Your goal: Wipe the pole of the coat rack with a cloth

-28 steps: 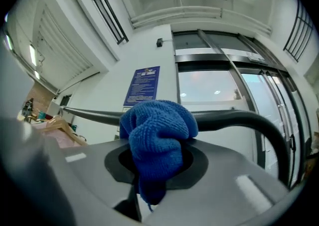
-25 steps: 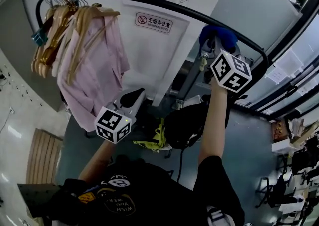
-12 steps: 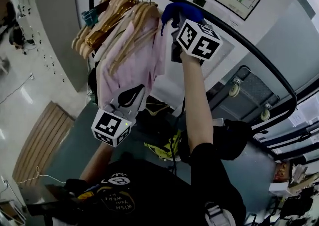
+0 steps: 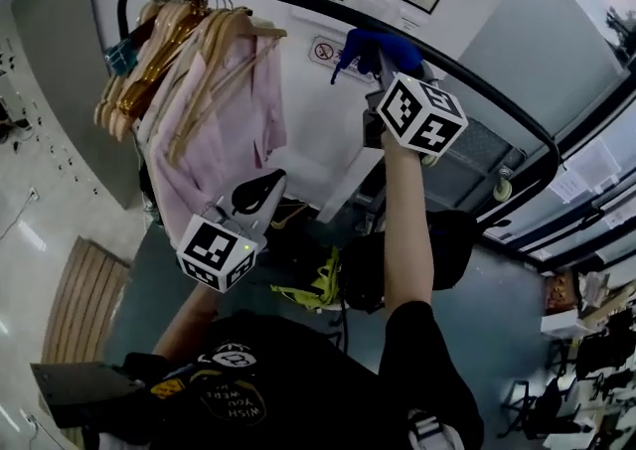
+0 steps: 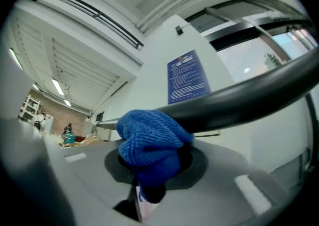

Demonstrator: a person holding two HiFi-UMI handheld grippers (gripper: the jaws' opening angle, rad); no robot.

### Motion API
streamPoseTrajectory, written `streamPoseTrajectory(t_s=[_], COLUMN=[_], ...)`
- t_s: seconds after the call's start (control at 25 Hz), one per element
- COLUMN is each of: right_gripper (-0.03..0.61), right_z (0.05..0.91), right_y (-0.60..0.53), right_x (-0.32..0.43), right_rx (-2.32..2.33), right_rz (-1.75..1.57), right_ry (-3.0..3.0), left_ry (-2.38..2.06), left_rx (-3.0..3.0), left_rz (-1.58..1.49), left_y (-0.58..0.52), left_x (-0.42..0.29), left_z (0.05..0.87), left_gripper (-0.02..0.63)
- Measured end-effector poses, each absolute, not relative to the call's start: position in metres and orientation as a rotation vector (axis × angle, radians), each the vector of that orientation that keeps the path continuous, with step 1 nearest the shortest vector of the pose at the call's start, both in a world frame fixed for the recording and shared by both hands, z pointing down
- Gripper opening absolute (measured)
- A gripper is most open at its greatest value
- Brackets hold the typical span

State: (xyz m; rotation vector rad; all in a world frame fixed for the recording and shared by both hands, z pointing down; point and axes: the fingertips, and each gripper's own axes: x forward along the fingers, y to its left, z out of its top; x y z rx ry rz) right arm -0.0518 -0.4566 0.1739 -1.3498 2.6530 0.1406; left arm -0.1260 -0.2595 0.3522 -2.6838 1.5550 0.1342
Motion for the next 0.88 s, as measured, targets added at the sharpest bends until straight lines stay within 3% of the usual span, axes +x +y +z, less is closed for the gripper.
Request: streamPoseTrajectory(t_s=[0.32,0.48,0.68,0.88], right_gripper=[0.086,0.081,0.080,0.080], right_z=[0.170,0.169,0.168,0.170], right_y=[-0.439,-0.431,-0.432,-0.447], right_x=[0.212,0.293,0.281,0.159], right_rx=[-1.858,-1.976,-1.990,-1.758], right_rz=[0.151,0.067,0.064,0.117], right_ry=[2.314,2.185,2.163,2.426], left_ry=[1.067,0.936,0.990,1.188], left_rx=[-2.917,-2.961,-2.955,-2.888], left_rz=[0.083,0.083,0.080,0.085], left_y=[-0.265,-0.256,-0.259,-0.260], left_x=[0.009,0.040,0.034,-0.006], left_z=[0.362,0.362,0.363,0.364], left_gripper=[0.003,0.003,0.003,0.003])
